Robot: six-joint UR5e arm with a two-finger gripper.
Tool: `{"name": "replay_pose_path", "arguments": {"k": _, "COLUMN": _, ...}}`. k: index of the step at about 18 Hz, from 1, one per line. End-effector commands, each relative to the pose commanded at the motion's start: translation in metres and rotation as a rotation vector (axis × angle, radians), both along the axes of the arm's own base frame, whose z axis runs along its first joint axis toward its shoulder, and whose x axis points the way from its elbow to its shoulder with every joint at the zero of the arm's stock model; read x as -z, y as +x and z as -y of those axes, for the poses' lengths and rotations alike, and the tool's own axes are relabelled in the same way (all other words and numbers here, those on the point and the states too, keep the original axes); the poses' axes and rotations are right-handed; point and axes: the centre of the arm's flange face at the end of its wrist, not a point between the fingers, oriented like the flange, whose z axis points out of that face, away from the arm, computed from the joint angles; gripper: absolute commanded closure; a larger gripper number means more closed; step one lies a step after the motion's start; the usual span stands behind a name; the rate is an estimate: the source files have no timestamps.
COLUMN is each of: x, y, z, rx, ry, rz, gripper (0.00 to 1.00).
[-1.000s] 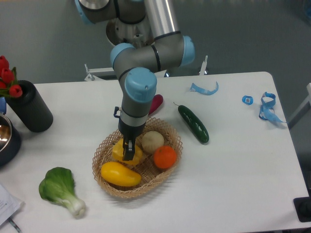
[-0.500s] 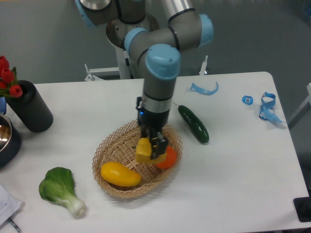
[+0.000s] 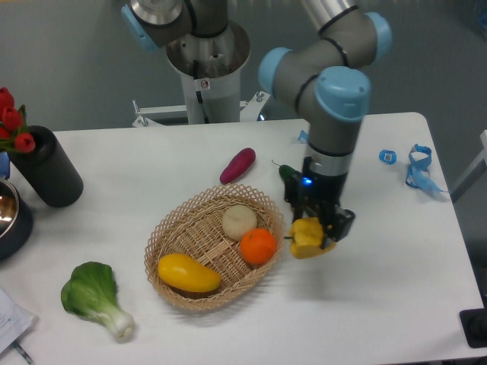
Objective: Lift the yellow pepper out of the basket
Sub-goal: 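Lift the yellow pepper up and carry it out of the basket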
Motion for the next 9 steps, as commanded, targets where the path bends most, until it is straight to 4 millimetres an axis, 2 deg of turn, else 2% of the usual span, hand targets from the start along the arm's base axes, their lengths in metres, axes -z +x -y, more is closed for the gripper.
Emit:
{"name": "replay_pose_path", "arguments": {"k": 3, "x": 0.006, "y": -0.029, "z": 0.01, "rx": -0.033, "ry": -0.011, "rz": 0.001, "gripper": 0.79}}
{"name": "replay_pose_path", "arguments": {"k": 6, "x": -0.001, "y": -0.045, "z": 0.013, "rx": -0.035, "ry": -0.044, "rz": -0.033, "gripper": 0.79}}
{"name": "replay_pose_path", "arguments": {"k": 9, "x": -0.001, "y": -0.052, "z": 0.012, "rx": -0.039, "ry": -0.061, "rz": -0.023, "gripper": 0.79}}
